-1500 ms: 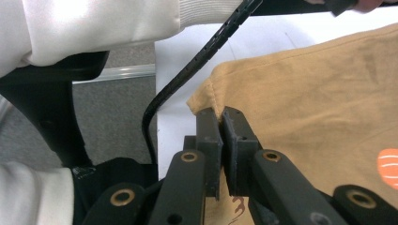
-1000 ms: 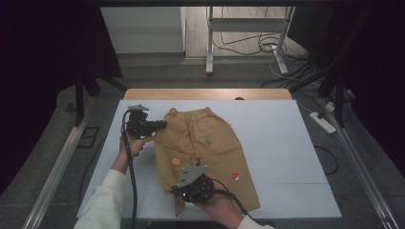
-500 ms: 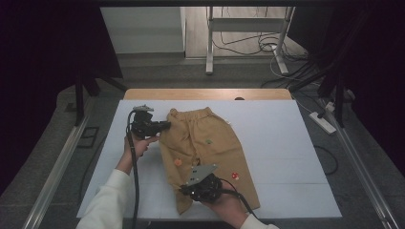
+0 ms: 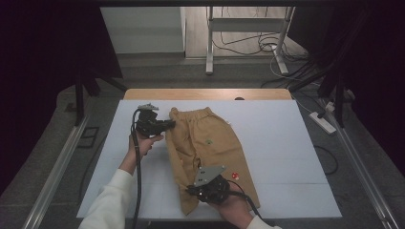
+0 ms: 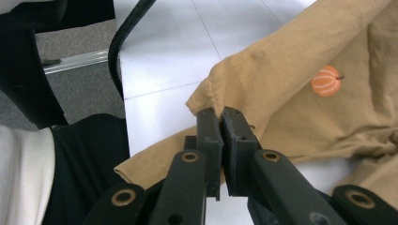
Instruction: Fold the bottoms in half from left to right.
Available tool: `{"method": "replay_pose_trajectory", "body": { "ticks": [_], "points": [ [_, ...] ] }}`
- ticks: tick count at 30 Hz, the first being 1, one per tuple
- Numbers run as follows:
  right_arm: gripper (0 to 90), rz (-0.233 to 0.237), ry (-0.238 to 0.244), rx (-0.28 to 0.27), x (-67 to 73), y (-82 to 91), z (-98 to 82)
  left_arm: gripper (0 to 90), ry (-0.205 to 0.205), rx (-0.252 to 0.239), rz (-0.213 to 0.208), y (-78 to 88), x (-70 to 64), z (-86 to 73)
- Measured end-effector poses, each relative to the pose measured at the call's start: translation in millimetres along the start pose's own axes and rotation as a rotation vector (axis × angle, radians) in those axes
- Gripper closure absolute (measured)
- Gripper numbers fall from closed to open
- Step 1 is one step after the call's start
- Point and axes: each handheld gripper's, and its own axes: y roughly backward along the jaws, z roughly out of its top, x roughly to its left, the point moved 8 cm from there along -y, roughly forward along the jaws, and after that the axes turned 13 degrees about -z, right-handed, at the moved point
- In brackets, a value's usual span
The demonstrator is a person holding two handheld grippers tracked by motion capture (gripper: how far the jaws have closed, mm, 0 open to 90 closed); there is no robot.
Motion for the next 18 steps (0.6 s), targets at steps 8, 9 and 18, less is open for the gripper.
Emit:
{"method": "replay_pose_trajectory", "body": {
  "ticks": [8,9,18],
  "points": [
    [86.2,-0.017,-0.016,-0.005,-6.6,9.9,-5.7,82.7,-0.011,0.003,-0.007,-3.3,-5.5,2.6],
    [86.2,-0.020,-0.017,-0.006,-7.4,10.8,-6.7,82.7,-0.013,0.001,-0.007,-3.9,-6.4,3.1],
    [86.2,-0.032,-0.025,0.004,-11.8,17.9,-15.6,82.6,-0.025,0.002,-0.023,-12.9,-13.0,6.5]
  ]
}}
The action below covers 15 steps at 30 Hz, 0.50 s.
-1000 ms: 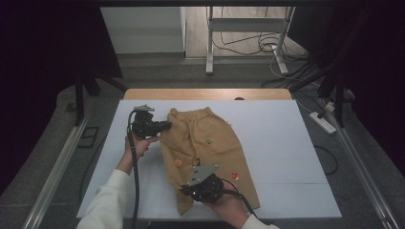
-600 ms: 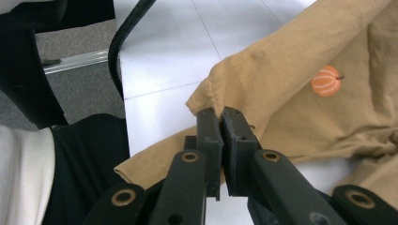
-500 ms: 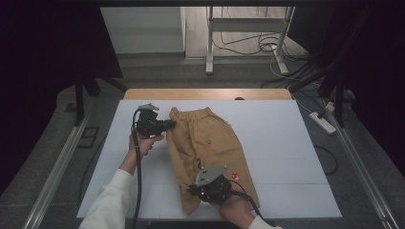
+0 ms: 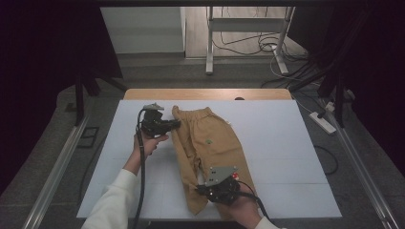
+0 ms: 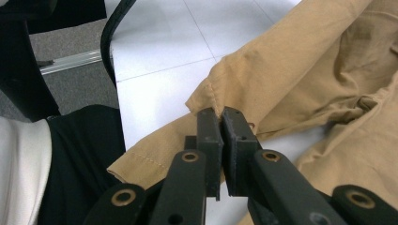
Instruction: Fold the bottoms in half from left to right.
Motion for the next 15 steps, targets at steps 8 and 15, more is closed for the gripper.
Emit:
{"method": "replay_pose_trajectory", "body": {
  "ticks": [8,15],
  "points": [
    [86.2,-0.016,-0.016,-0.007,-6.5,9.4,-3.8,82.6,-0.010,-0.005,-0.005,-4.8,-3.8,3.6],
    [86.1,-0.036,-0.029,-0.010,-13.7,16.7,-8.6,82.5,-0.015,-0.011,-0.012,-10.1,-7.2,6.3]
  ]
}}
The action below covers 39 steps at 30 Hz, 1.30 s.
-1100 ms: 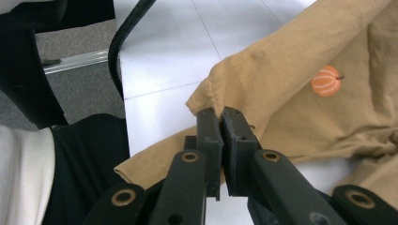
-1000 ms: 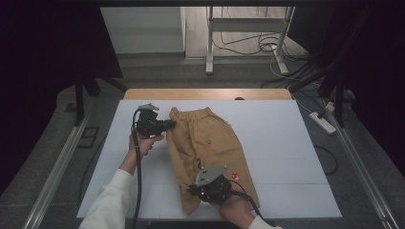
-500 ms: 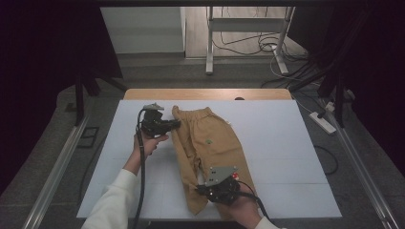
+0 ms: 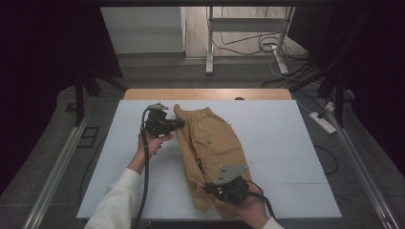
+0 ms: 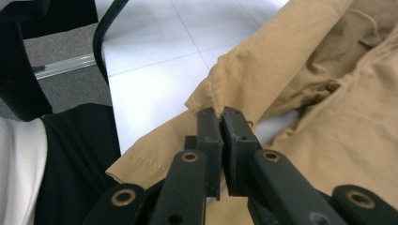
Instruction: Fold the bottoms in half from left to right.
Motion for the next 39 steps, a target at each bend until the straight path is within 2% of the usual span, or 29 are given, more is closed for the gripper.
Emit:
{"method": "replay_pose_trajectory", "body": {
  "ticks": [17,27,39],
  "points": [
    [86.1,-0.038,-0.034,0.000,-15.1,17.1,-14.0,81.9,-0.022,0.007,-0.018,-17.5,-6.9,4.5],
    [86.2,-0.056,-0.058,-0.002,-21.4,26.4,-21.4,81.7,-0.031,0.024,-0.028,-33.4,-9.4,5.8],
    [86.2,-0.074,-0.078,-0.001,-28.2,34.0,-28.3,81.5,-0.023,0.029,-0.044,-45.6,-11.3,7.9]
  ]
}}
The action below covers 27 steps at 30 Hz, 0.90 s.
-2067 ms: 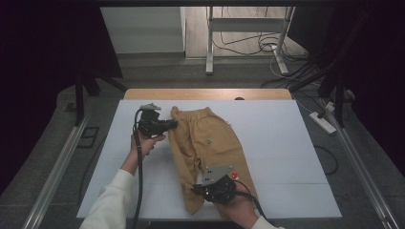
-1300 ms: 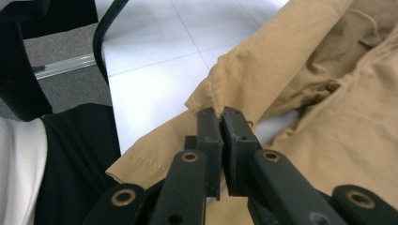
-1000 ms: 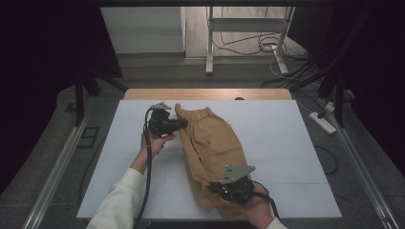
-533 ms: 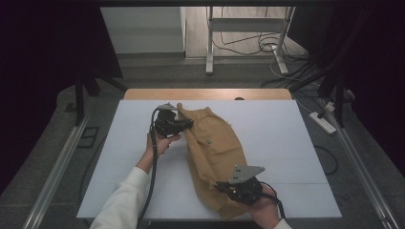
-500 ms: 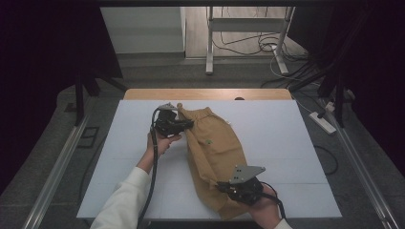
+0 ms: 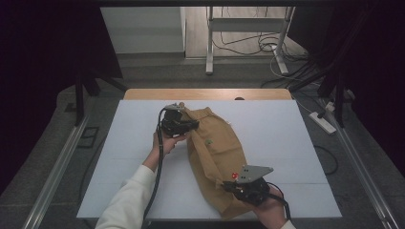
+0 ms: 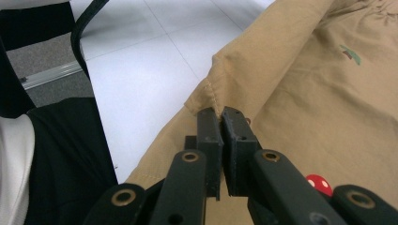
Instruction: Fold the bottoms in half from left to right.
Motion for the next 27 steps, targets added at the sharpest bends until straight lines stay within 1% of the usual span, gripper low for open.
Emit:
{"method": "replay_pose_trajectory", "body": {
  "ticks": [4,17,23,27],
  "points": [
    [86.1,-0.007,-0.003,0.004,-2.3,1.5,-2.5,81.5,0.000,0.002,-0.007,-3.5,-1.0,1.4],
    [86.1,-0.016,-0.025,0.014,-9.8,4.0,-10.4,81.3,-0.001,0.021,-0.008,-16.8,-3.3,6.5],
    [86.1,-0.022,-0.035,0.008,-12.5,7.9,-12.3,81.3,-0.010,0.029,-0.008,-21.4,-5.6,8.9],
    [86.1,-0.026,-0.040,0.010,-13.7,9.4,-14.3,81.0,-0.006,0.035,-0.010,-25.3,-4.7,8.3]
  ]
}}
